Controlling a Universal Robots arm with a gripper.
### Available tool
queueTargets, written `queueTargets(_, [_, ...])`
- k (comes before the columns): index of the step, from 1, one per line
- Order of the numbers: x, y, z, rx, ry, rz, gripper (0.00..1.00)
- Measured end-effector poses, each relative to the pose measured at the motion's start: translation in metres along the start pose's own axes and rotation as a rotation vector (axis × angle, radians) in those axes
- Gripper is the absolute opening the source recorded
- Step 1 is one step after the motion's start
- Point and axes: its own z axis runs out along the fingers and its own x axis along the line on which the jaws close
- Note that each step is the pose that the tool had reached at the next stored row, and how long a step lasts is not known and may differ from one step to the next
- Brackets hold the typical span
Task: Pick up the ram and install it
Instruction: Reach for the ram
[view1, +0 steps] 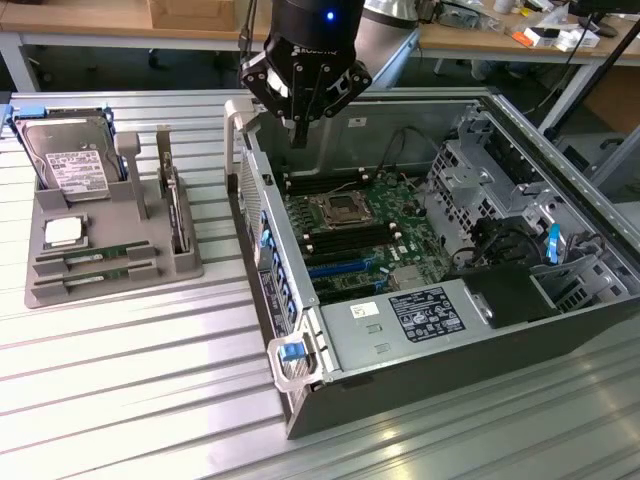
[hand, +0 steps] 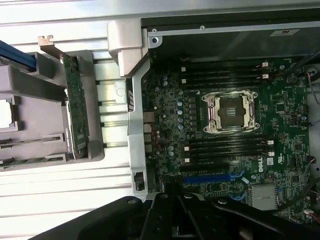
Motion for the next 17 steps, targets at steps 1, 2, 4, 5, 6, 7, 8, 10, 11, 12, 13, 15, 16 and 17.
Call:
queueTargets(1, [0.002,-0.0001,0.0000,0.0000,0.0000,0.000,0.11])
queueTargets(2, [0.003,-0.0002,-0.0001,0.0000,0.0000,0.000,0.11])
queueTargets(4, [0.004,-0.0003,-0.0001,0.0000,0.0000,0.000,0.11])
queueTargets(5, [0.005,-0.0004,-0.0002,0.0000,0.0000,0.000,0.11])
queueTargets(6, [0.007,-0.0005,-0.0002,0.0000,0.0000,0.000,0.11])
queueTargets(7, [0.009,-0.0007,-0.0003,0.0000,0.0000,0.000,0.11])
queueTargets(8, [0.011,-0.0008,-0.0003,0.0000,0.0000,0.000,0.11])
queueTargets(10, [0.014,-0.0010,-0.0004,0.0000,0.0000,0.000,0.11])
queueTargets(11, [0.015,-0.0011,-0.0004,0.0000,0.0000,0.000,0.11])
queueTargets(12, [0.016,-0.0012,-0.0004,0.0000,0.0000,0.000,0.11])
queueTargets(13, [0.017,-0.0013,-0.0005,0.0000,0.0000,0.000,0.11])
queueTargets(15, [0.020,-0.0015,-0.0006,0.0000,0.0000,0.000,0.11])
queueTargets(16, [0.021,-0.0016,-0.0006,0.0000,0.0000,0.000,0.11])
queueTargets(17, [0.021,-0.0016,-0.0006,0.0000,0.0000,0.000,0.11])
